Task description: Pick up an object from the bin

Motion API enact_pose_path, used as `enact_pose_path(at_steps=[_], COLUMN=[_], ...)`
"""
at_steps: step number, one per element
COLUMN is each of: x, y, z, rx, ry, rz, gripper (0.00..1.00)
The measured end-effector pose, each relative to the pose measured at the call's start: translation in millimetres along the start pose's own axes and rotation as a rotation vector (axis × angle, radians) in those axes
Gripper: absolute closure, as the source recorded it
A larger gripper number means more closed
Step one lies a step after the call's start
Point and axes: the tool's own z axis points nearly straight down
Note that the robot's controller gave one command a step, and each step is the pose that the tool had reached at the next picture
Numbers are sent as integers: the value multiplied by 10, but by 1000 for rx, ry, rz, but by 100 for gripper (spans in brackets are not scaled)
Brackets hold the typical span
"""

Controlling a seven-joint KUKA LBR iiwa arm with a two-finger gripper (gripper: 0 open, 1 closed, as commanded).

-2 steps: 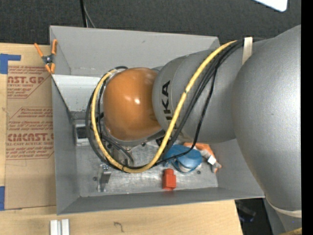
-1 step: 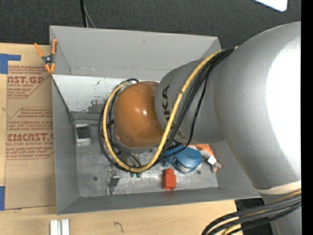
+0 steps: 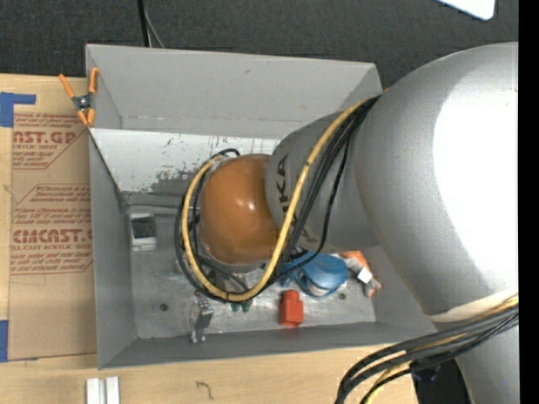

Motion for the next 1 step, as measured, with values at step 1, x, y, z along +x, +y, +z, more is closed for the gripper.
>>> enact_pose_path(at_steps=[1], x=[-4], y=[-222], z=[79], rx=[-5], ry=[-13], rz=[-22], gripper=[0])
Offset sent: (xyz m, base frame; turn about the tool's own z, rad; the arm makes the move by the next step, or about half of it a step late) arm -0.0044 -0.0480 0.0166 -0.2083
